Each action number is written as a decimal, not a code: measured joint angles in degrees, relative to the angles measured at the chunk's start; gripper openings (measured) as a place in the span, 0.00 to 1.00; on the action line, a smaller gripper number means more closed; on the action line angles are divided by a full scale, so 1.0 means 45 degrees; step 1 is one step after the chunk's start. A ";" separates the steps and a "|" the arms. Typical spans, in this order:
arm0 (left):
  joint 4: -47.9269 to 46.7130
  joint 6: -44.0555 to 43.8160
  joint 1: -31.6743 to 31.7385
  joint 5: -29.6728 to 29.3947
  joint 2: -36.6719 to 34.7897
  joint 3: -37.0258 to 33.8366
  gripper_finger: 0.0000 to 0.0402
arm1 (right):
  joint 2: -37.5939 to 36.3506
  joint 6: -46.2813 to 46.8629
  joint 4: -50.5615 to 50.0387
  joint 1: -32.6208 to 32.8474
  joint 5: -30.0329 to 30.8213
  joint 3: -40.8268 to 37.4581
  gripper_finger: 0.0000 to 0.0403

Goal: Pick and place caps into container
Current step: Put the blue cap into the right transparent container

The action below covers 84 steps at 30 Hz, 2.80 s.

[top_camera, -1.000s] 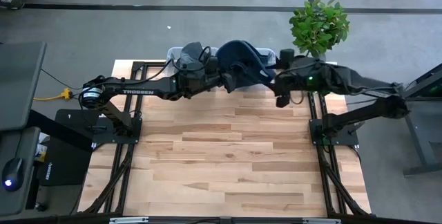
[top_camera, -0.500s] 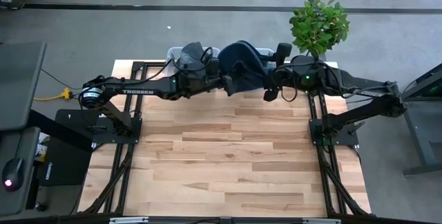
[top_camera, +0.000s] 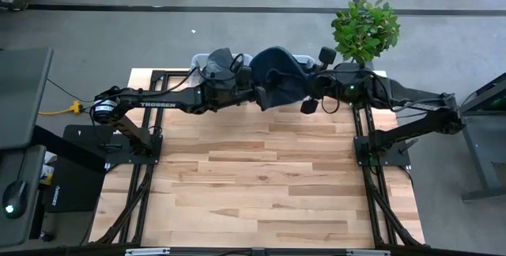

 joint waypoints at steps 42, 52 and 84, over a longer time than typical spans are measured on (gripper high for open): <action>-0.0918 0.5033 0.1995 0.1112 -0.1645 -0.0046 0.74 | 0.3167 0.3140 0.1086 -0.7258 -0.6315 -0.0010 0.04; 0.0393 0.4910 0.4499 0.5305 -0.1624 -0.0291 0.74 | 0.4244 0.4615 0.1650 -0.7621 -0.6037 0.0000 0.04; 0.1252 0.3900 0.7169 1.0769 -0.1624 -0.0296 0.74 | 0.5323 0.6954 -0.0595 -0.7342 -0.4485 -0.0408 0.03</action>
